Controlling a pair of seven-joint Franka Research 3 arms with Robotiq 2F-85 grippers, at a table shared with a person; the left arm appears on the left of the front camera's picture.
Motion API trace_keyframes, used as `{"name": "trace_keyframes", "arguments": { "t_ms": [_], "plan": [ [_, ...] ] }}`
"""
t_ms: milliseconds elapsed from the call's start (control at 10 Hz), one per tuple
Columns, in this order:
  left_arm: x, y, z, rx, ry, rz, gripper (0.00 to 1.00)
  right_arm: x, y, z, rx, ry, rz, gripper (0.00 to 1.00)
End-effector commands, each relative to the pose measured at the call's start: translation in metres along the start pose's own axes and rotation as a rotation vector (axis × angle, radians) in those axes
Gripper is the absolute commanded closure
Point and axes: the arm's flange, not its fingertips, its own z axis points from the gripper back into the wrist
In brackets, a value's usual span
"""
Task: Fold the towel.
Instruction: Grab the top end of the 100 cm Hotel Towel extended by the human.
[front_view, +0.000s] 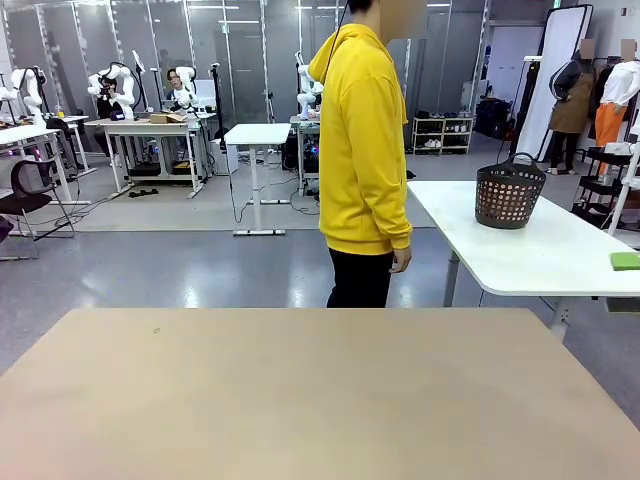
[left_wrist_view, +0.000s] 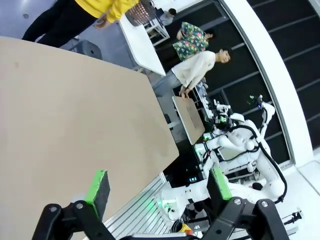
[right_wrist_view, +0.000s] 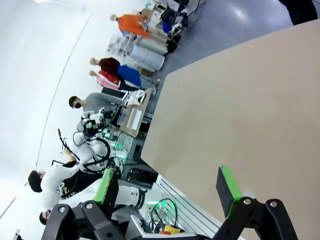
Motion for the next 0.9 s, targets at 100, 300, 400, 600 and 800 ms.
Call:
{"name": "trace_keyframes", "arguments": {
  "t_ms": [100, 300, 400, 600, 800],
  "plan": [
    [-0.008, -0.002, -0.002, 0.010, -0.041, -0.006, 0.00, -0.023, 0.002, -0.007, -0.007, -0.036, 0.022, 0.00],
    [-0.011, -0.001, 0.005, 0.050, -0.078, -0.004, 0.00, -0.025, 0.006, 0.001, -0.040, -0.057, 0.022, 0.00],
    [-0.013, 0.000, 0.011, 0.060, -0.099, 0.003, 0.00, -0.027, 0.006, 0.005, -0.047, -0.072, 0.015, 0.00],
    [-0.016, -0.002, 0.013, 0.070, -0.108, -0.002, 0.00, -0.030, 0.007, 0.009, -0.067, -0.084, 0.020, 0.00],
    [-0.023, -0.002, 0.020, 0.088, -0.119, 0.001, 0.00, -0.037, 0.003, 0.012, -0.075, -0.091, 0.007, 0.00]
  ]
}}
